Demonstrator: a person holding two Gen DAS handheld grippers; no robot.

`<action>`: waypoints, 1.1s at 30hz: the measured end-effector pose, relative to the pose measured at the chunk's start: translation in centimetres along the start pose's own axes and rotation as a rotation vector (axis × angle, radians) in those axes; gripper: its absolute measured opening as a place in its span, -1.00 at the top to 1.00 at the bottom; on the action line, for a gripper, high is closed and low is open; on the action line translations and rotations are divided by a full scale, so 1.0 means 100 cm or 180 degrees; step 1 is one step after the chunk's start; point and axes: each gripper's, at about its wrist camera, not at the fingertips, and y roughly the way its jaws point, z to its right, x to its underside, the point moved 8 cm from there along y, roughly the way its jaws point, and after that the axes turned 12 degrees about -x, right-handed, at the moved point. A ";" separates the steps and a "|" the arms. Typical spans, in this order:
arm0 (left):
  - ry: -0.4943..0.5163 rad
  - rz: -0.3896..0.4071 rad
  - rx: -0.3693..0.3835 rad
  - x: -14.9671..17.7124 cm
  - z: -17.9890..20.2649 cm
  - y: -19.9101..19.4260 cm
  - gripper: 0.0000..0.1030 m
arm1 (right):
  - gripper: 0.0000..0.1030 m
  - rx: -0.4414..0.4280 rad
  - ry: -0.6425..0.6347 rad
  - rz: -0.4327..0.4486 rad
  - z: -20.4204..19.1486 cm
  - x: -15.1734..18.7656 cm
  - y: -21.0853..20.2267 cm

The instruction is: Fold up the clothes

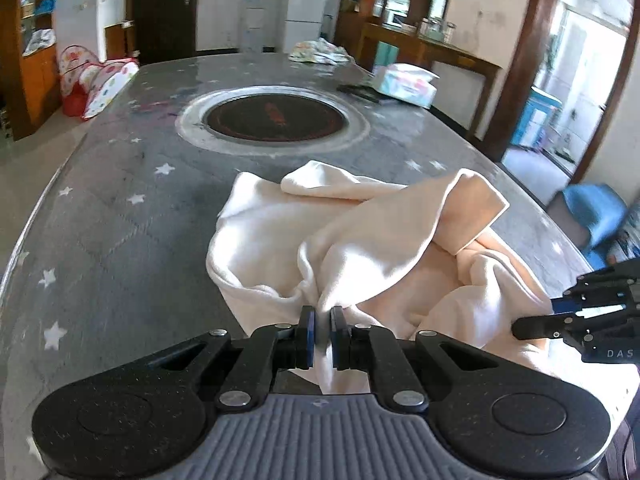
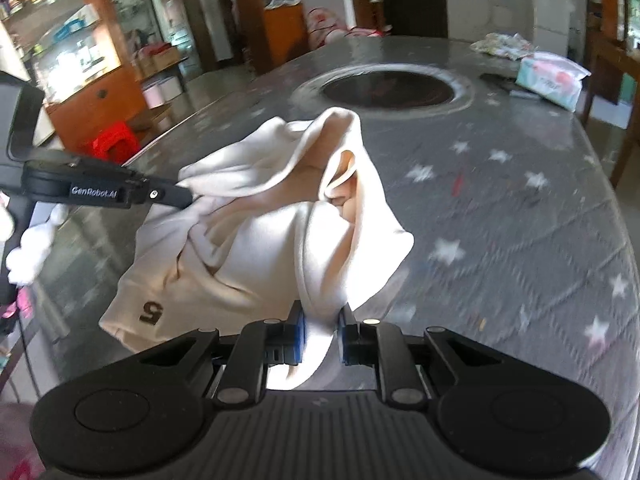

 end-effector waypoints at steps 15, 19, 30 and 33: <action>0.0733 0.0532 0.0081 -0.044 0.090 0.010 0.11 | 0.13 0.0167 0.0091 0.0248 0.004 0.002 -0.033; 0.0818 0.0524 0.0026 -0.048 0.100 0.032 0.14 | 0.08 0.0176 0.0127 0.0280 0.008 0.002 -0.034; 0.0068 0.0646 -0.0123 -0.059 0.026 0.018 0.95 | 0.06 0.0308 0.0114 0.0329 0.017 -0.011 -0.032; -0.0255 0.0779 -0.0303 -0.060 -0.018 -0.005 0.95 | 0.06 0.0339 0.0047 0.0346 0.018 -0.025 -0.026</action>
